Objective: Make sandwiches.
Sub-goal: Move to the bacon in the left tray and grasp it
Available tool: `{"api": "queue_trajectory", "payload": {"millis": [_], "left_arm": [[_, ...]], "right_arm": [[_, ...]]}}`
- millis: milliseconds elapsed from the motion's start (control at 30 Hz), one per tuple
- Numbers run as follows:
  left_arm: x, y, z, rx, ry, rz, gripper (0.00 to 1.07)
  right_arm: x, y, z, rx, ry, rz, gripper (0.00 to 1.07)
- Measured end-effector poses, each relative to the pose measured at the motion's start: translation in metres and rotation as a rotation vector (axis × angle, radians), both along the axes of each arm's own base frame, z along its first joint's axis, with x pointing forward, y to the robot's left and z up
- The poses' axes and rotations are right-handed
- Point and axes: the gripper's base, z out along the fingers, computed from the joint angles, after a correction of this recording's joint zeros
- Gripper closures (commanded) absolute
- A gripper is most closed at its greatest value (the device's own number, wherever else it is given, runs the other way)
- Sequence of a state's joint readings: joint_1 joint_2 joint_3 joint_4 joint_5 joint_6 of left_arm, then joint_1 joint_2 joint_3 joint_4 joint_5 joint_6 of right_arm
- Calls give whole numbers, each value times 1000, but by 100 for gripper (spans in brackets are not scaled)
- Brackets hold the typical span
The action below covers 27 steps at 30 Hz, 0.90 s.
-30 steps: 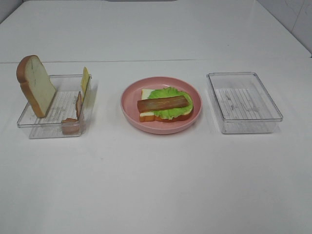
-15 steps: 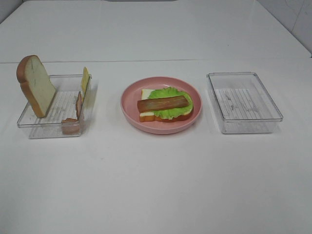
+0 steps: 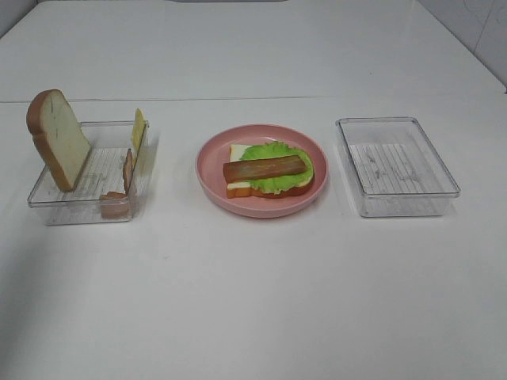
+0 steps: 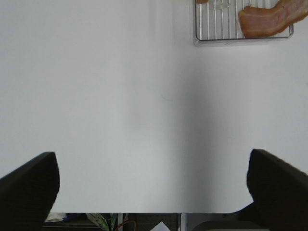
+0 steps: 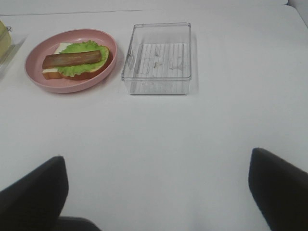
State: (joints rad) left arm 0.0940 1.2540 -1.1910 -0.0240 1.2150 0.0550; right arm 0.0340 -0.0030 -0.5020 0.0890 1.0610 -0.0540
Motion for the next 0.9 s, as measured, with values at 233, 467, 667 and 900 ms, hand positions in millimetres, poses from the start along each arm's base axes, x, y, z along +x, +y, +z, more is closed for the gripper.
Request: {"api": "queue_trajectory", "payload": {"millis": [233,467,667,900], "left_arm": [[51,-13,-11,-2,54,-68,9],[96,-58,-46,49,159,-124,9],[124,-95,-80,17,241,-152,9],[143,-131,-97,-24,260,-171,9]], "right_arm": [[0,0,0,0,0,0,11],[0,0,0,0,0,0,11],[0,0,0,0,0,0,11],[0,0,0,0,0,0,11]]}}
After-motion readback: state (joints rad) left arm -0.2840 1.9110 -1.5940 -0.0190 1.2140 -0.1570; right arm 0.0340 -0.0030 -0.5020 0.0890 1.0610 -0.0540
